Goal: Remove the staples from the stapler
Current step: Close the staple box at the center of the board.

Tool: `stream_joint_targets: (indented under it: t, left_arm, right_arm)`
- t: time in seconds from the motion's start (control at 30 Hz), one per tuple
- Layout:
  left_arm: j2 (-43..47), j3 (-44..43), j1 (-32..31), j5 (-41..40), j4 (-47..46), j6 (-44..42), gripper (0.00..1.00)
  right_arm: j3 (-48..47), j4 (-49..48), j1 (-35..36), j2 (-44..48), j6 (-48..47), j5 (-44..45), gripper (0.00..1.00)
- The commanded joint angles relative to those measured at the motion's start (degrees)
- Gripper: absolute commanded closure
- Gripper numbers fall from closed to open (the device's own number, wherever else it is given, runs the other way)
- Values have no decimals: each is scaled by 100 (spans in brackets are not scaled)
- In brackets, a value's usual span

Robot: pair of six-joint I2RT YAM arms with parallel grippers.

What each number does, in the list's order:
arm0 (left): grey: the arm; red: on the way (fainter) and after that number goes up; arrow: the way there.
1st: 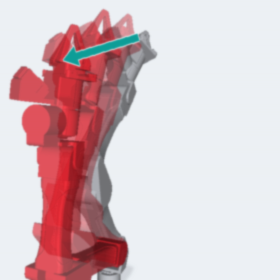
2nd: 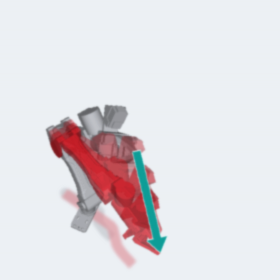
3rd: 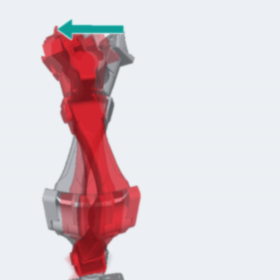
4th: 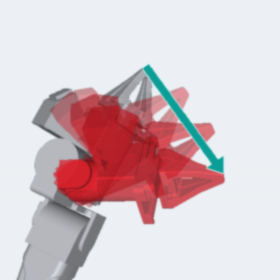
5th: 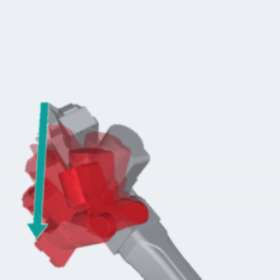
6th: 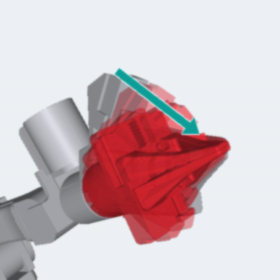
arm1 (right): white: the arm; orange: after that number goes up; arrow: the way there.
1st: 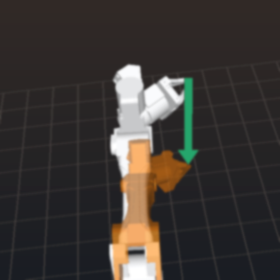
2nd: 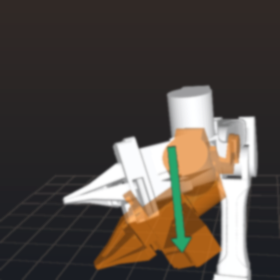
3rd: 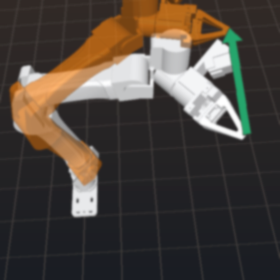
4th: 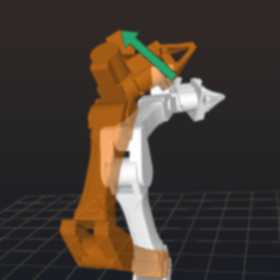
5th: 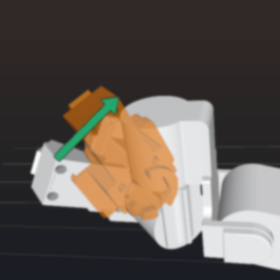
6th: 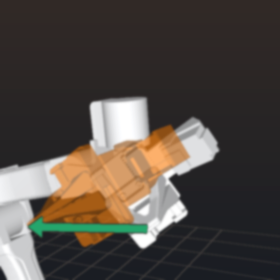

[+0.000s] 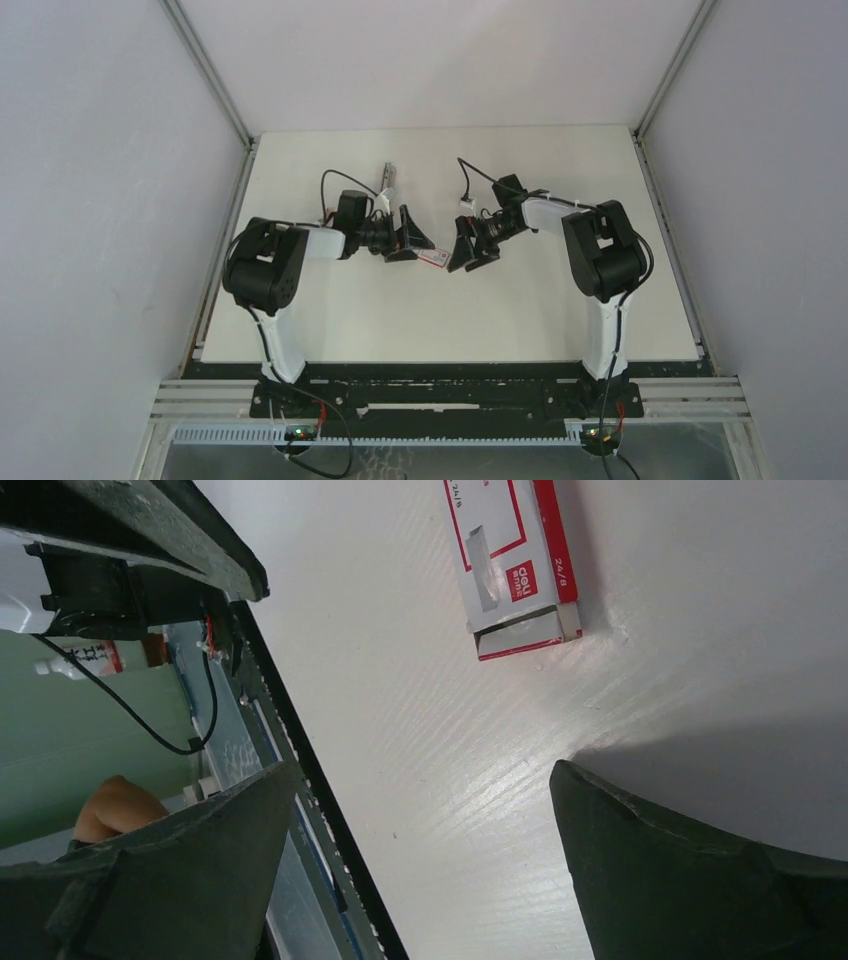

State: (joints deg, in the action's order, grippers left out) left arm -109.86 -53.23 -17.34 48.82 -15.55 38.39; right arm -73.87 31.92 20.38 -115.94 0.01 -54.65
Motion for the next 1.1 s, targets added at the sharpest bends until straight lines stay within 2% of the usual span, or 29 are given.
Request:
stream_joint_targets:
  t: [0.0,0.47,0.7,1.07]
  left_arm:
    - [97,139,-72,64,-160,-87,0]
    - [97,76,-477,141,-414,-23,0]
    - [55,115,-312,100,-519,174,0]
    - [-237,-152,-241,91,-728,373,0]
  right_arm:
    - [-264,-161,-17,-106,233,-279,0]
    - [-344,-294,-42,-231,470,-357,0]
    - [-339,-316,-216,-204,491,-115,0]
    - [-606,-551,-342,-605,899,-376,0]
